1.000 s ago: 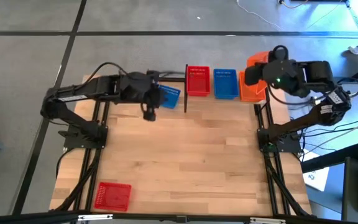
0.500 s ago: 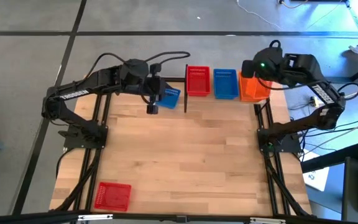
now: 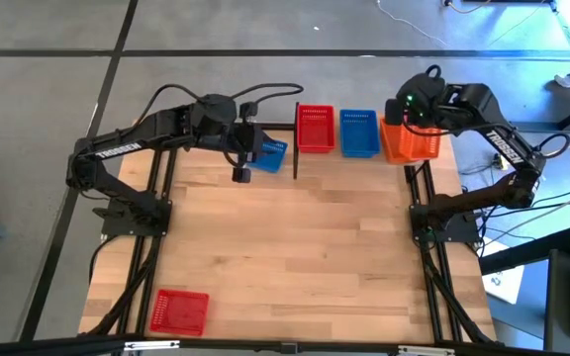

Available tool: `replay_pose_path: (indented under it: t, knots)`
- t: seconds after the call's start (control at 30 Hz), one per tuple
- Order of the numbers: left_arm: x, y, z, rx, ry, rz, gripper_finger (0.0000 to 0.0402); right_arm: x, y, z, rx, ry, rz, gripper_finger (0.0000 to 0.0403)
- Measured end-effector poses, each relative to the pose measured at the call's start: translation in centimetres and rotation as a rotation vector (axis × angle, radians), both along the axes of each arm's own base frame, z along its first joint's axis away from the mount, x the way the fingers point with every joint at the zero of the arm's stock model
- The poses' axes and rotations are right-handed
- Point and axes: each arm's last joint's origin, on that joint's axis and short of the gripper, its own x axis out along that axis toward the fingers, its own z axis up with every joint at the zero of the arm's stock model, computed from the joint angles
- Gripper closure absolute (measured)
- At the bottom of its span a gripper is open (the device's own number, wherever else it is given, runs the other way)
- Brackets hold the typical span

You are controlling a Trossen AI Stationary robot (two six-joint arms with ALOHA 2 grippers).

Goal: Stack baskets on shelf by color
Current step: Stack the orange bin on top of the stacked orange bins on the shelf

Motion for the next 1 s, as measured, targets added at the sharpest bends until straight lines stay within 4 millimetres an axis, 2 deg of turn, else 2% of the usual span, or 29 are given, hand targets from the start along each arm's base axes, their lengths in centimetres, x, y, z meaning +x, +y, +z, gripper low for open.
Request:
replay_pose_path:
  t: [0.17, 0.57, 0.87, 1.0]
  knots:
    - [0.0, 0.0, 0.0, 0.000, 0.000, 0.000, 0.0315, -0.1, -0.1, 0.0, 0.002, 0.019, 0.015, 0.0396]
    - [0.0, 0.0, 0.0, 0.000, 0.001, 0.001, 0.0315, 0.1, -0.3, -0.2, 0.013, 0.050, 0.057, 0.0338]
    - [0.0, 0.0, 0.0, 0.000, 0.001, 0.001, 0.0315, 0.4, -0.4, -0.1, 0.006, 0.026, 0.060, 0.0328]
    - [0.0, 0.0, 0.0, 0.001, 0.001, 0.001, 0.0315, 1.5, -0.7, 0.2, 0.025, -0.076, 0.214, 0.0337]
